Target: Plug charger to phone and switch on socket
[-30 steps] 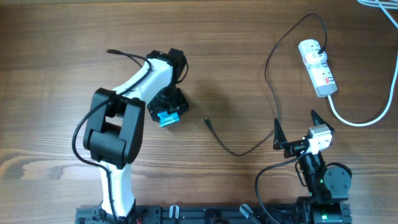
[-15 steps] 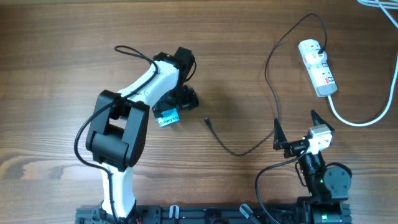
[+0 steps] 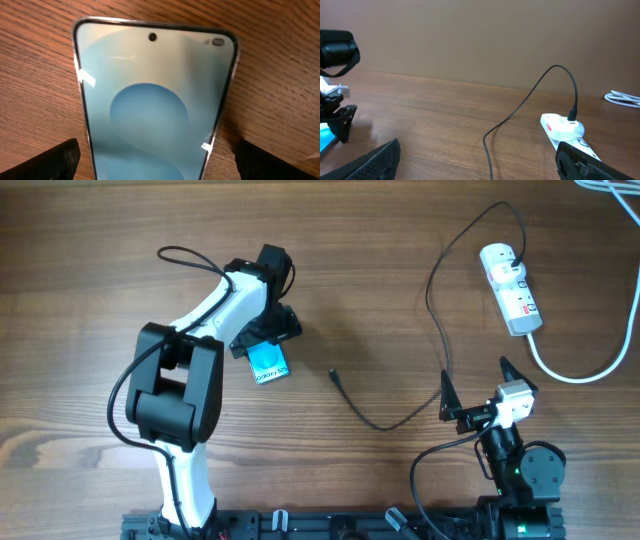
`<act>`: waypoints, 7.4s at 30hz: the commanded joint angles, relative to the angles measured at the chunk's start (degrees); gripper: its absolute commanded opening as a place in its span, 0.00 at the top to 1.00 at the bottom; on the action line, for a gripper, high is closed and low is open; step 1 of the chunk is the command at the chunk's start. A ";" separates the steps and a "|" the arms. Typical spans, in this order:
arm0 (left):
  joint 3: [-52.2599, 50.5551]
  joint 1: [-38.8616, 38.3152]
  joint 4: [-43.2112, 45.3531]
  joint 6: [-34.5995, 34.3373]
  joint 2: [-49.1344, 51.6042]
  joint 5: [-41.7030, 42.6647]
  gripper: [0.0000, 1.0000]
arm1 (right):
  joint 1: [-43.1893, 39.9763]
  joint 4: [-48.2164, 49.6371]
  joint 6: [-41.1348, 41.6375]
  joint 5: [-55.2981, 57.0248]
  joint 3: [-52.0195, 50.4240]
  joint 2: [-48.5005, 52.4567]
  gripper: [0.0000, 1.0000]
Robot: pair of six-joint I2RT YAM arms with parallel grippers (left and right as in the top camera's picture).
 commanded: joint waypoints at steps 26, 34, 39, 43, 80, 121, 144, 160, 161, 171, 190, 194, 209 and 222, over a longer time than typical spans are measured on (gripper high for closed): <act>-8.31 1.29 3.06 5.25 2.51 2.21 0.00 | -0.20 0.20 -0.52 0.48 -0.07 -0.11 0.00; -14.27 1.29 10.95 5.25 2.51 5.46 0.03 | -0.20 0.20 -0.55 0.48 -0.07 -0.11 0.00; -14.49 1.29 9.33 5.22 2.51 7.98 0.21 | -0.20 0.20 -0.55 0.48 -0.07 -0.11 0.00; -14.49 1.29 10.21 3.28 2.51 8.26 0.21 | -0.20 0.20 -0.55 0.46 -0.07 -0.11 0.00; -13.07 4.90 11.04 16.00 -0.74 32.09 0.25 | 0.09 2.05 20.35 -66.05 50.64 78.44 0.00; -13.09 -1.27 11.69 -2.03 2.40 4.31 0.19 | 30.34 2.95 27.56 -21.35 50.58 101.22 0.00; -13.07 0.39 14.10 1.73 2.40 16.22 0.09 | 30.36 2.40 28.00 -21.31 50.58 101.22 0.00; -13.07 -3.67 15.08 0.70 2.40 15.37 0.07 | 30.34 1.40 30.51 -19.54 50.58 101.22 0.00; -13.07 -3.65 14.93 0.68 2.40 15.37 0.07 | 30.34 0.79 32.15 -18.16 50.58 101.22 0.00; -13.07 -3.65 13.90 0.26 2.40 15.37 0.07 | 20.63 -15.63 38.32 -26.49 50.60 101.20 0.00; -13.07 -7.41 9.60 -0.52 2.40 13.90 0.11 | 19.37 -24.92 31.82 -32.11 50.58 101.20 0.00; -13.07 -7.34 7.02 -0.52 2.40 8.79 0.15 | 19.37 -24.87 33.88 -32.96 50.58 101.20 0.00; -13.07 0.76 12.52 9.84 2.40 7.82 0.06 | 25.22 -16.28 34.82 -23.34 60.48 101.20 0.00; -13.07 0.76 14.10 7.98 2.51 7.52 0.11 | 31.87 -10.38 34.62 -10.29 61.02 103.38 0.00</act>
